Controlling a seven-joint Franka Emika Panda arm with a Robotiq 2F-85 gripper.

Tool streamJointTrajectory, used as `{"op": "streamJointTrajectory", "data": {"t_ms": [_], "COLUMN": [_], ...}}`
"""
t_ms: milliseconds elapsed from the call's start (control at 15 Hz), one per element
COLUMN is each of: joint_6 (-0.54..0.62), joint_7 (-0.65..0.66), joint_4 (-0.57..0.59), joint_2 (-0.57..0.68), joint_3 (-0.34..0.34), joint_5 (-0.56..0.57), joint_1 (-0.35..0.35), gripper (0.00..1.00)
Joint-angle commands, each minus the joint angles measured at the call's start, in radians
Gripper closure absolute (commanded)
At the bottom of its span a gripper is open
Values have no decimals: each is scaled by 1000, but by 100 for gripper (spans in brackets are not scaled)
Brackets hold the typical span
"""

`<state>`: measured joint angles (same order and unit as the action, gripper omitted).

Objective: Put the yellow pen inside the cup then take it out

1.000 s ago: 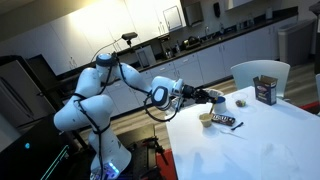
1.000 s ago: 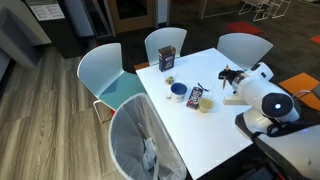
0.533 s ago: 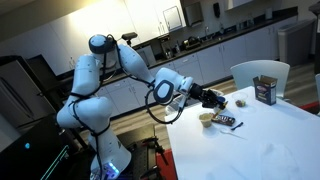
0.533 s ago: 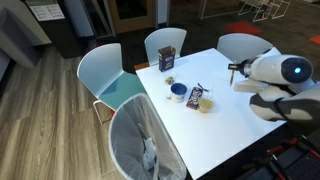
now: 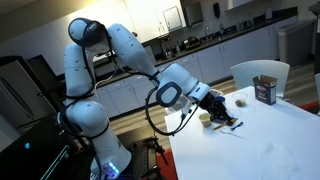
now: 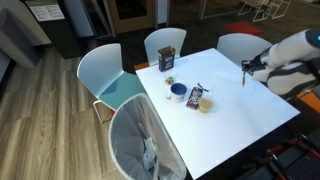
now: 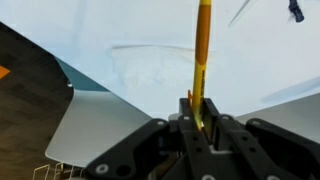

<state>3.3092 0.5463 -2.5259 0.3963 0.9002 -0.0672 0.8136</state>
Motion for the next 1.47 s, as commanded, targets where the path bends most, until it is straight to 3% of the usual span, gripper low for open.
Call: {"op": "streamJointTrajectory", "data": {"t_ms": [0, 133, 333, 400, 533, 867, 1000, 1133, 1400], "joint_6": [-193, -320, -500, -562, -680, -766, -773, -759, -692], "joint_7": [-161, -199, -366, -353, -355, -271, -247, -217, -139], "joint_4": [47, 78, 172, 201, 276, 433, 479, 498, 421], "joint_2": [-133, -149, -62, -42, 46, 240, 291, 309, 227], "joint_3": [-270, -435, -635, -723, -770, -792, -787, -775, -738], "joint_5": [-40, -54, -245, -219, -225, -190, -179, -162, -101], "joint_1": [-277, -438, -623, -727, -793, -843, -834, -811, -737], "gripper": [96, 96, 96, 96, 96, 96, 56, 53, 25]}}
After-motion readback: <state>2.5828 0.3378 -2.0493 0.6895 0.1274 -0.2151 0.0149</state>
